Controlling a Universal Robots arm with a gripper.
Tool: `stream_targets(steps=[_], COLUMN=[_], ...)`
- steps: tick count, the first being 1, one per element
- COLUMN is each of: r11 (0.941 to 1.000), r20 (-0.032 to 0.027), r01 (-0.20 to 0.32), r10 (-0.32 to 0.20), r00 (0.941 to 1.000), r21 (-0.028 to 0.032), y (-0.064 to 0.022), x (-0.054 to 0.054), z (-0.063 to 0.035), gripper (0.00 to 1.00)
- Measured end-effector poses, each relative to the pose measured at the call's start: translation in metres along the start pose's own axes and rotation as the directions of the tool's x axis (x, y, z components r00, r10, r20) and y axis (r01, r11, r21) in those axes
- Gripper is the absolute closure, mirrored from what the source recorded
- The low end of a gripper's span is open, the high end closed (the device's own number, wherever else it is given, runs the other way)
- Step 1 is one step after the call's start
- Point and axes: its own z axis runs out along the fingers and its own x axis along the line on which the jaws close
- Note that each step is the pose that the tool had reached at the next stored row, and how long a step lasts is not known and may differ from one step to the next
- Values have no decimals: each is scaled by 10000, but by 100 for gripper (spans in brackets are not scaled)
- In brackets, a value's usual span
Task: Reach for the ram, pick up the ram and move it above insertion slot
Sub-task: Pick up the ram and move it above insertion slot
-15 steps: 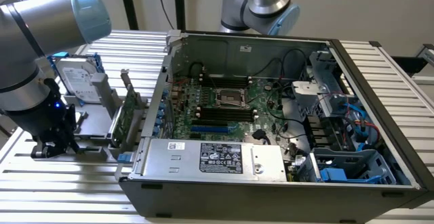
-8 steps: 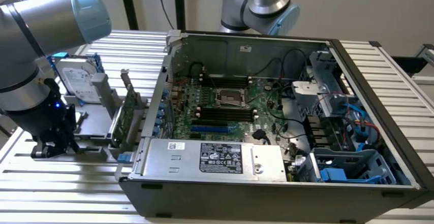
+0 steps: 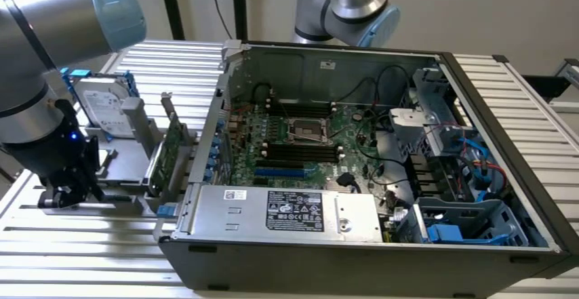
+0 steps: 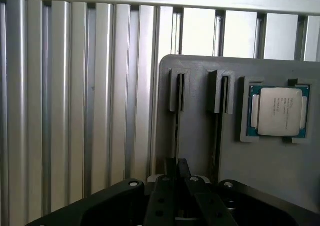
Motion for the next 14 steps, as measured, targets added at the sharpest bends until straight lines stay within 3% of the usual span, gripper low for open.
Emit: stream_targets(steps=[6,14], r11=[10000,10000], r20=[0,0], r01=[0,1], r10=[0,-1], r00=[10000,10000], r21=[0,-1], y=[1,-35], x=[-4,-10], z=[-151,-510], gripper=[87,87])
